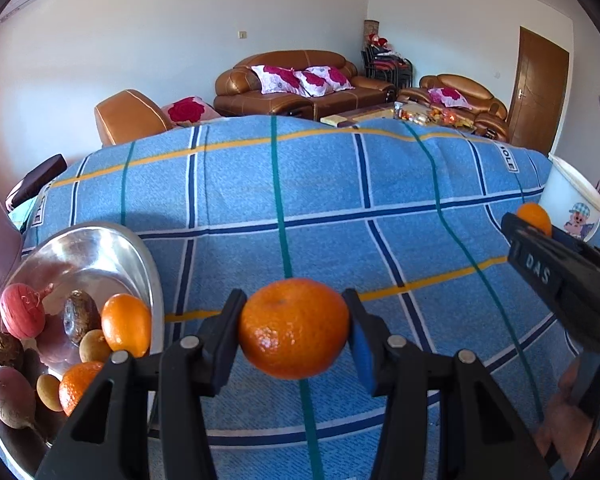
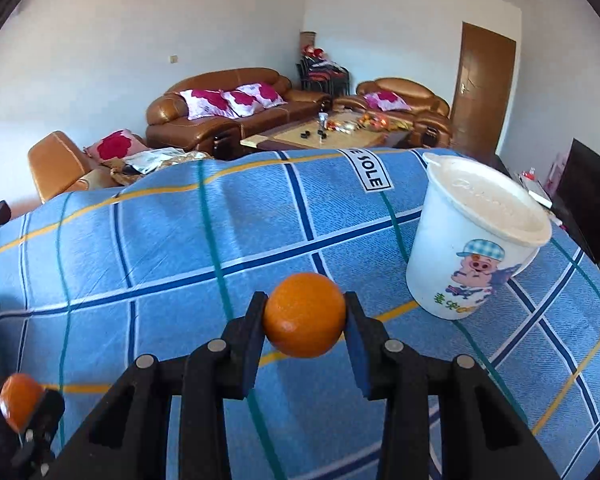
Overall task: Organize fruits
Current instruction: 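Carry both oranges in the tools over the steel bowl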
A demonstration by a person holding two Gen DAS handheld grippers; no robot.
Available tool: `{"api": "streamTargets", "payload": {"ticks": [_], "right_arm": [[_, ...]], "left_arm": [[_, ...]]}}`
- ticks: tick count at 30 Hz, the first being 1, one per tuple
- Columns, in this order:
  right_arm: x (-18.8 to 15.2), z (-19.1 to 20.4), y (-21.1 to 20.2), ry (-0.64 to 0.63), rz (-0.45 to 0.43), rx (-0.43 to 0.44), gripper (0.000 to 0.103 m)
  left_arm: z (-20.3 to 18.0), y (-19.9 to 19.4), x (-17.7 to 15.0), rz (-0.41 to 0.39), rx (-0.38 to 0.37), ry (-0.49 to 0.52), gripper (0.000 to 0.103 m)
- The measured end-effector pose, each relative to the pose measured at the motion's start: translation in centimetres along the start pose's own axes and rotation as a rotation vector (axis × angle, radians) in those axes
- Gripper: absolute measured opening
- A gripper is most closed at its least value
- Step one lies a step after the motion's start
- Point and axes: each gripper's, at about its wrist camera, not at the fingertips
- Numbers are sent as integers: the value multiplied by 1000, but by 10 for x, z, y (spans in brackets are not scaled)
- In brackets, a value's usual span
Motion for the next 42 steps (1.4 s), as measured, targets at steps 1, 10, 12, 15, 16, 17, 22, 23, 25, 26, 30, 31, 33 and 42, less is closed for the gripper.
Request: {"api": "streamTargets", "payload": {"ticks": [1, 10, 12, 15, 16, 17, 22, 23, 25, 26, 30, 31, 33, 42], "right_arm": [[-5, 3, -11, -29, -27, 15, 40], [-31, 24, -65, -79, -140, 80, 40], [-27, 31, -66, -71, -155, 95, 40], [-28, 34, -75, -66, -193, 113, 40], [-30, 35, -78, -67, -203, 124, 40], [-33, 35, -81, -68, -214, 134, 40], [-42, 37, -94, -62, -223, 212, 40], [-43, 38, -95, -64, -222, 222, 40], [-45, 41, -96, -71, -218, 237, 40], [-46, 43, -97, -74, -217, 238, 40], [-50, 49, -102, -87, -222, 248, 40], [-52, 50, -103, -89, -223, 249, 40], [-53, 54, -105, -99, -226, 244, 40], [-59, 73, -112, -126, -230, 232, 40]], "left_arm": [[1, -4, -1, -16, 3, 2, 50], [20, -37, -19, -119, 16, 7, 50], [28, -44, -23, -132, 9, -7, 50], [40, -51, -30, -142, -29, -33, 50], [43, -53, -33, -140, -35, -41, 50], [46, -54, -35, -138, -39, -48, 50], [58, -61, -44, -137, -54, -73, 50], [60, -62, -45, -136, -52, -74, 50], [62, -62, -47, -134, -50, -75, 50], [63, -63, -48, -133, -48, -73, 50], [67, -66, -53, -137, -40, -71, 50], [68, -68, -54, -141, -38, -69, 50], [70, -72, -57, -150, -35, -63, 50], [84, -80, -64, -166, -14, -56, 50]]}}
Point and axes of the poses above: each gripper's, at about its wrist camera, not at the fingertips, and y roughly the way its jaws point, z to its left, x to its top, and after that the axes turned 8 degrees about x, right-handed
